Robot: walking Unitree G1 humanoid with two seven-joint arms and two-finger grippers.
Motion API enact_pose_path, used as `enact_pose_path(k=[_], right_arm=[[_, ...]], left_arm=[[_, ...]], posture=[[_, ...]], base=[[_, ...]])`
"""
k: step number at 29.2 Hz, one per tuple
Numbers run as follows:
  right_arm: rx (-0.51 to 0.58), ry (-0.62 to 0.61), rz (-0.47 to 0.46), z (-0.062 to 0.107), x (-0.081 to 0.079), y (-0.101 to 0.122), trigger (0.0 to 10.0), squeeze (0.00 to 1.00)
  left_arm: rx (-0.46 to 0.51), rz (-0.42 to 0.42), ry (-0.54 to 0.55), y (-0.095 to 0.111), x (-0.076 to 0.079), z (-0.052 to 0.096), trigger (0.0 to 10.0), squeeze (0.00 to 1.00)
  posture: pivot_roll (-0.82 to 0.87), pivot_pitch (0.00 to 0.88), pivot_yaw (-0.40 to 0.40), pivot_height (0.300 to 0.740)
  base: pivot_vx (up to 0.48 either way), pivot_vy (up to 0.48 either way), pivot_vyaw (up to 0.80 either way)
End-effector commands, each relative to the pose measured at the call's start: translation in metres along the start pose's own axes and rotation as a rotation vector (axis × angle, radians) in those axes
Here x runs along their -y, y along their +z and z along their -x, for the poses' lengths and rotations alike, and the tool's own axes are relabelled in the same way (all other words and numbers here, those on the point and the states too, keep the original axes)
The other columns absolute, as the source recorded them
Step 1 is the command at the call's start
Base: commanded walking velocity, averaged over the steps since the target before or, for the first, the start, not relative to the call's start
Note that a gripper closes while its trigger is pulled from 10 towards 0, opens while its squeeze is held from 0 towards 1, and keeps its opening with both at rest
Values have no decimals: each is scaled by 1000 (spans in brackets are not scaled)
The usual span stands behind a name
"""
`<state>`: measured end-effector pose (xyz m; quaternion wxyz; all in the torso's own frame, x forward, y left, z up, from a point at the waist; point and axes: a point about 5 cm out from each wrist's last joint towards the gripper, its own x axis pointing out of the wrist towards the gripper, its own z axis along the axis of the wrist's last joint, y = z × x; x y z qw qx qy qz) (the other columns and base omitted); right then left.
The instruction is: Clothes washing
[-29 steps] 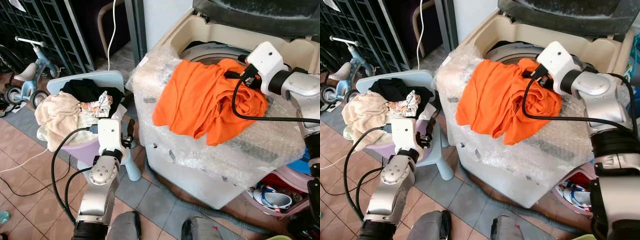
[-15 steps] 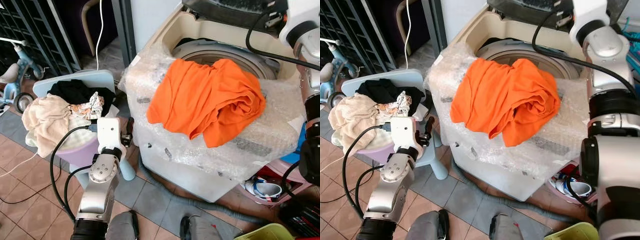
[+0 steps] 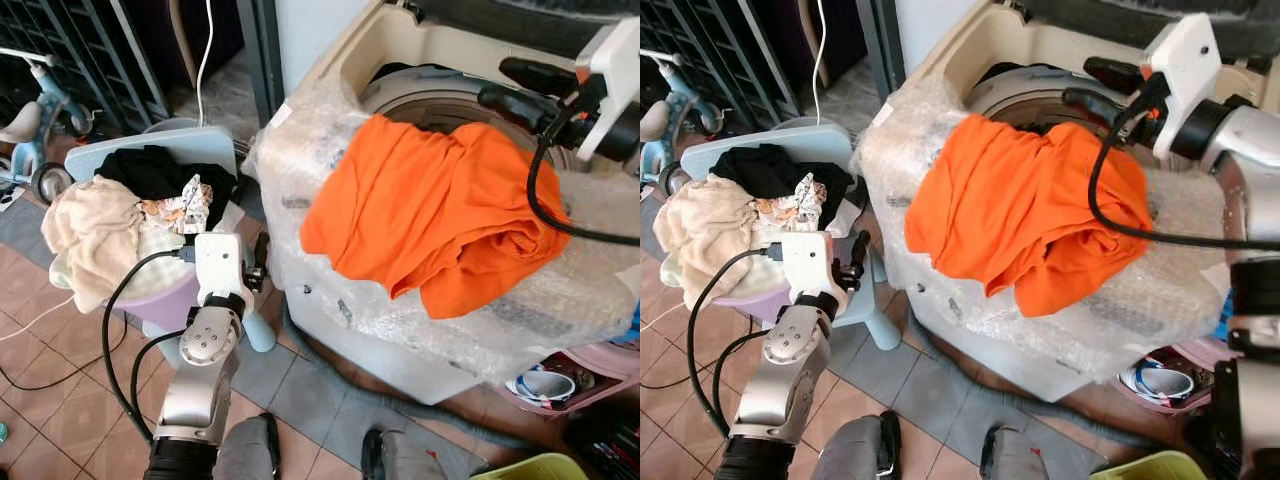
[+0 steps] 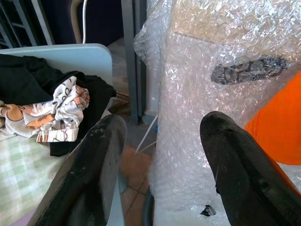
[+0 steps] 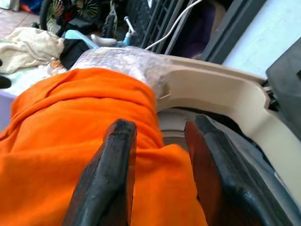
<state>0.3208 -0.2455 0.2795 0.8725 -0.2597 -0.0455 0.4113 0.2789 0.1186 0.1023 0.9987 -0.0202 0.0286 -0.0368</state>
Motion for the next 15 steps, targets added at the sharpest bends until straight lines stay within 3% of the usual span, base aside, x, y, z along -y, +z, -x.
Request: enact_pose_path(k=[1,4,11,15], right_arm=[[-43,133,-8,9,-12,4,10000,1000],[-105,223,-66,22,-25,-2,10000,1000],[-161,267,-52,25,-38,-8,10000,1000],[-292,248,66,14,-45,-27,10000,1000]], left_arm=[[-12,-1,-11,-3,1,1,10000,0],[-10,1,-15,-2,0,0,10000,0],[-2,3,-18,-1,0,-1,10000,0],[-1,0,-19,-1,0,-2,10000,0]], posture=[[-67,124,50,740],[-67,122,51,740],[-61,118,54,740],[-59,114,54,740]], base=[[0,0,0],[0,0,0],[0,0,0],[0,0,0]])
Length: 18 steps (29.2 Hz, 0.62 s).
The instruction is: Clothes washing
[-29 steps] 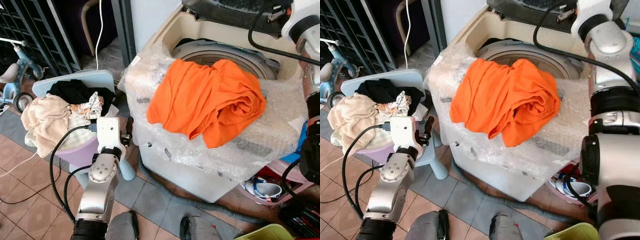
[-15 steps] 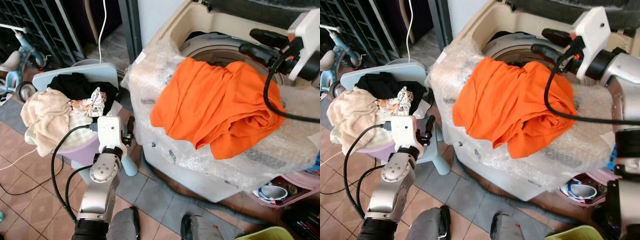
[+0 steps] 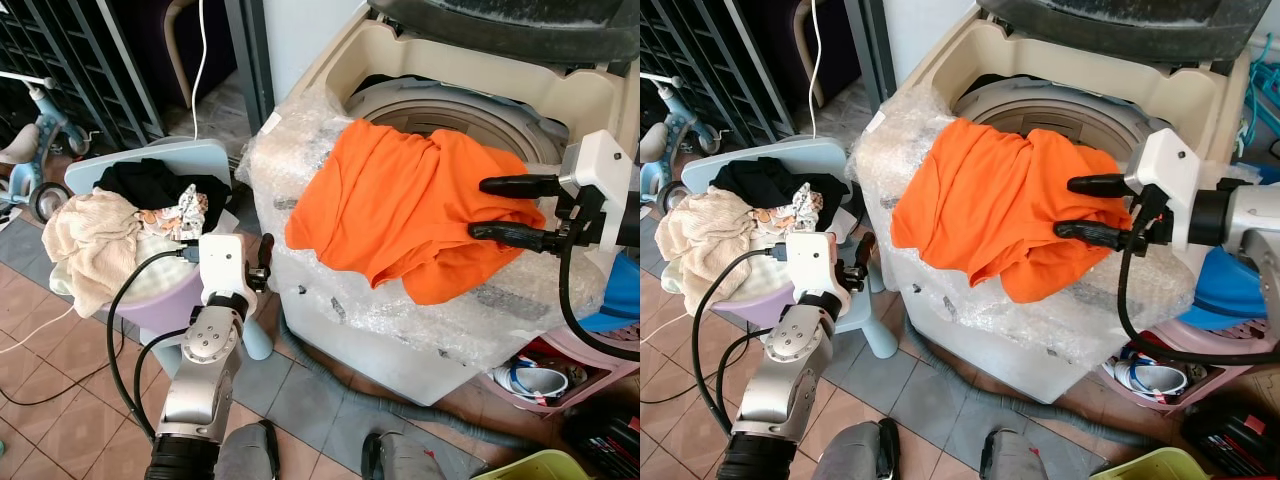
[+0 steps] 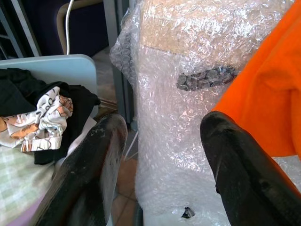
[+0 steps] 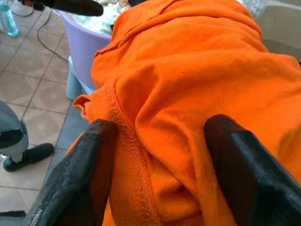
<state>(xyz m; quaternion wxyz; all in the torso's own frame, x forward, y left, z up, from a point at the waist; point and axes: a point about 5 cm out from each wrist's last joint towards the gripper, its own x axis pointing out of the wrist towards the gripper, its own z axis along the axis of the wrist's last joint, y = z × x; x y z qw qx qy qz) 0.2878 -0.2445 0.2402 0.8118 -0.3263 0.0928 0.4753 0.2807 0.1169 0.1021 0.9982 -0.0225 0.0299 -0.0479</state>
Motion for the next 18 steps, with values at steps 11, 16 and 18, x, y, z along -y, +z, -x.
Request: enact_pose_path(k=[11,16,18], right_arm=[[6,-241,116,-31,13,-6,0,0],[60,-413,41,-31,33,-9,0,0],[56,-426,36,-31,34,-10,0,0]], left_arm=[[5,-7,16,0,-3,0,10000,0],[7,-6,20,0,-3,0,10000,0],[7,-6,21,0,-3,0,10000,0]], posture=[[-46,113,45,740],[-44,114,43,740],[-44,114,43,740]], base=[[0,0,0],[0,0,0],[0,0,0]])
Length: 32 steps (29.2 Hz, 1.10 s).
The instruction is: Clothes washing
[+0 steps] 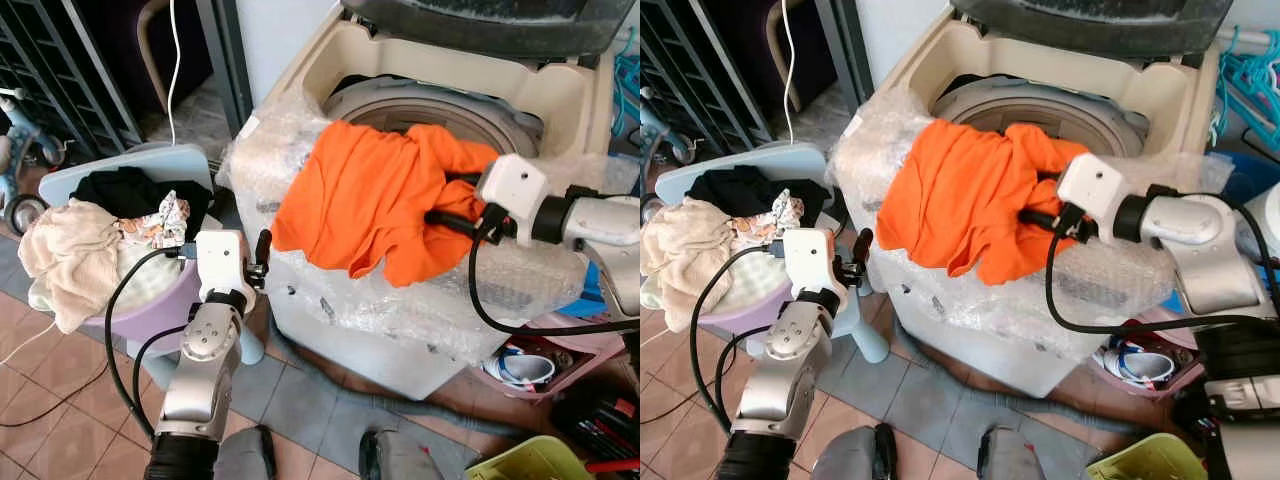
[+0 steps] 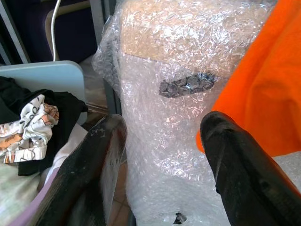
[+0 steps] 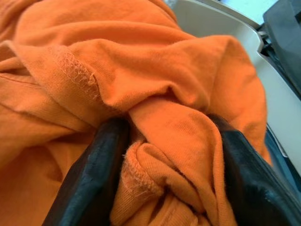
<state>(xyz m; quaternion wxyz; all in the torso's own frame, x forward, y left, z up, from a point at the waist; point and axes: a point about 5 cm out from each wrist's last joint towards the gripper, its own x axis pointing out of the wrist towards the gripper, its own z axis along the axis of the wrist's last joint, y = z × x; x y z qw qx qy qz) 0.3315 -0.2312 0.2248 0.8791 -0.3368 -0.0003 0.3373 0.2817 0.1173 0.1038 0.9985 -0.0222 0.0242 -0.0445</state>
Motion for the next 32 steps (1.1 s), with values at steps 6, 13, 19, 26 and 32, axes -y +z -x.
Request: enact_pose_path(k=[6,13,19,26,32], right_arm=[[-54,-197,-39,-1,26,-7,0,0],[-2,-401,-161,-22,51,6,0,0],[257,-766,-255,-29,97,66,0,0],[300,-735,-89,-40,91,82,10000,1000],[257,-695,49,-36,83,71,10000,1000]], left_arm=[[-3,-9,19,-2,-4,0,10000,0],[-2,-17,13,-1,-5,-2,10000,0],[1,-21,10,0,-3,-4,10000,0],[6,-20,37,0,-8,-2,10000,0],[0,-22,18,-1,-5,-4,10000,0]], posture=[[-40,109,46,740],[-43,102,55,740],[-35,96,53,740],[-16,95,43,740],[-42,96,60,740]], base=[[0,0,0],[0,0,0],[0,0,0],[0,0,0],[0,0,0]])
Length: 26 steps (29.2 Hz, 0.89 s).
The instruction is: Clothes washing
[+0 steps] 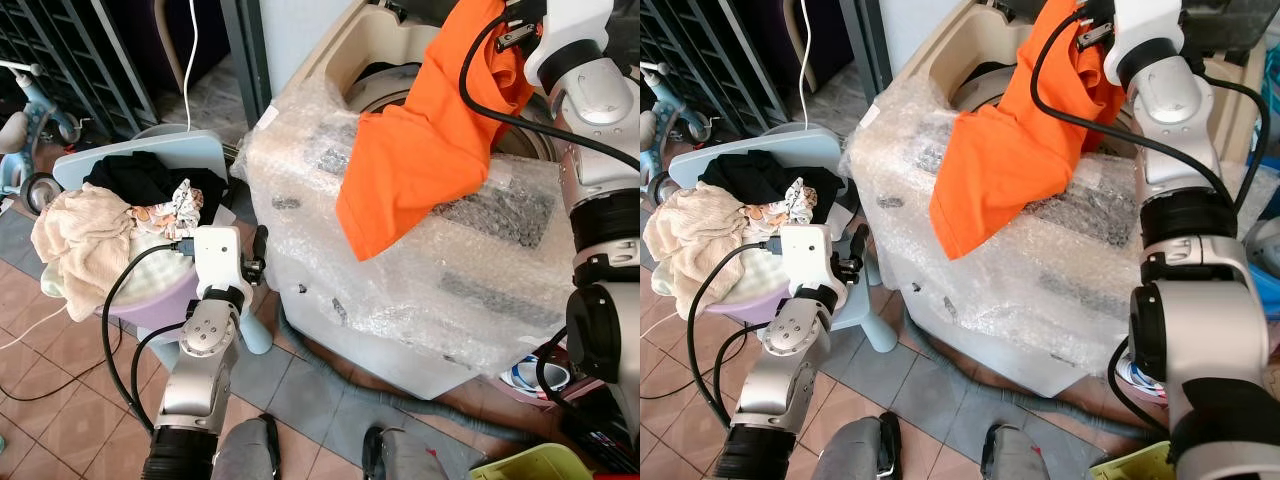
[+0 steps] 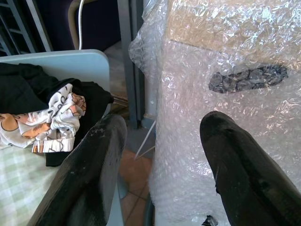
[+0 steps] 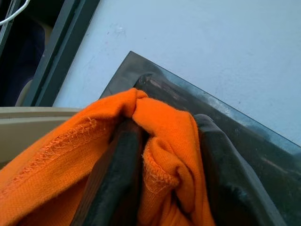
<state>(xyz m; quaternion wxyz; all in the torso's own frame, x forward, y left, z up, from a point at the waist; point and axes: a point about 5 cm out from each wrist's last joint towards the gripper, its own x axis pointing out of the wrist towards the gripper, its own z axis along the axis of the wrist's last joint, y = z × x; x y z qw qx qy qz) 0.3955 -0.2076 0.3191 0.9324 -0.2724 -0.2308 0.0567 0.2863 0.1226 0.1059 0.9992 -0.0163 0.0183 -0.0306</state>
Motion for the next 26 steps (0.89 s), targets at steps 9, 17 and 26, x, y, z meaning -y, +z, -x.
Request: enact_pose_path(k=[9,17,26], right_arm=[[-386,171,198,34,14,-61,10000,1000],[-392,257,-4,57,34,-60,10000,1000],[-21,390,-211,55,2,-6,10000,1000]], left_arm=[[-23,-13,-23,-5,4,-1,10000,0],[-30,-17,-17,-7,2,0,10000,0],[-16,12,-9,-4,4,-2,10000,0]], posture=[[-57,95,60,740],[-54,94,59,740],[-72,93,69,740]], base=[[0,0,0],[0,0,0],[0,0,0]])
